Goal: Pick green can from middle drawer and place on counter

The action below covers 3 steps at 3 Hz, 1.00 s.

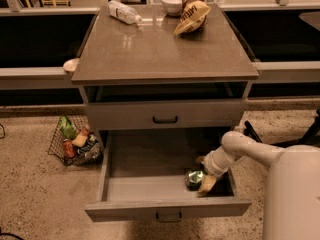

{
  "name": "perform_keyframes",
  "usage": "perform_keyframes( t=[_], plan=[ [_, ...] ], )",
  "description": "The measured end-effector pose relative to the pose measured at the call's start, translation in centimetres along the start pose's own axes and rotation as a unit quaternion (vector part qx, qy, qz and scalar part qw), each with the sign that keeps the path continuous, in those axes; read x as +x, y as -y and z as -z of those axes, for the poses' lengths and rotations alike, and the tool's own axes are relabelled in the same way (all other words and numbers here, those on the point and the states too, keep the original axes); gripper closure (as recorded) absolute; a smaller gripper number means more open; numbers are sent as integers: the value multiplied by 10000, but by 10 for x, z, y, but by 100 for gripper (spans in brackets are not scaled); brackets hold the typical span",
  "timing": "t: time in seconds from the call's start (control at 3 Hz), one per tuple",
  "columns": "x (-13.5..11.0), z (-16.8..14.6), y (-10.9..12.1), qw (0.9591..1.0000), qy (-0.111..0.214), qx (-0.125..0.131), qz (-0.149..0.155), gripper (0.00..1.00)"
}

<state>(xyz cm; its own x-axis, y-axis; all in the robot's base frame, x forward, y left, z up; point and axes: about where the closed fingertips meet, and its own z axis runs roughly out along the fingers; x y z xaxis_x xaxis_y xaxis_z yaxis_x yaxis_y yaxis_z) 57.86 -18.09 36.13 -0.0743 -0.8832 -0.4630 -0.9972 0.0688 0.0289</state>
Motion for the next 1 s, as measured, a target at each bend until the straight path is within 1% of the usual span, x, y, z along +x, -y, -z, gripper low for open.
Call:
perform_keyframes(
  t=[0.33, 0.67, 1.0],
  plan=[
    [-4, 0, -3, 10000, -24, 64, 45, 41],
    [-18, 16, -10, 9996, -49, 241, 144, 65],
    [-35, 56, -20, 9988, 80, 427, 218, 88]
  ],
)
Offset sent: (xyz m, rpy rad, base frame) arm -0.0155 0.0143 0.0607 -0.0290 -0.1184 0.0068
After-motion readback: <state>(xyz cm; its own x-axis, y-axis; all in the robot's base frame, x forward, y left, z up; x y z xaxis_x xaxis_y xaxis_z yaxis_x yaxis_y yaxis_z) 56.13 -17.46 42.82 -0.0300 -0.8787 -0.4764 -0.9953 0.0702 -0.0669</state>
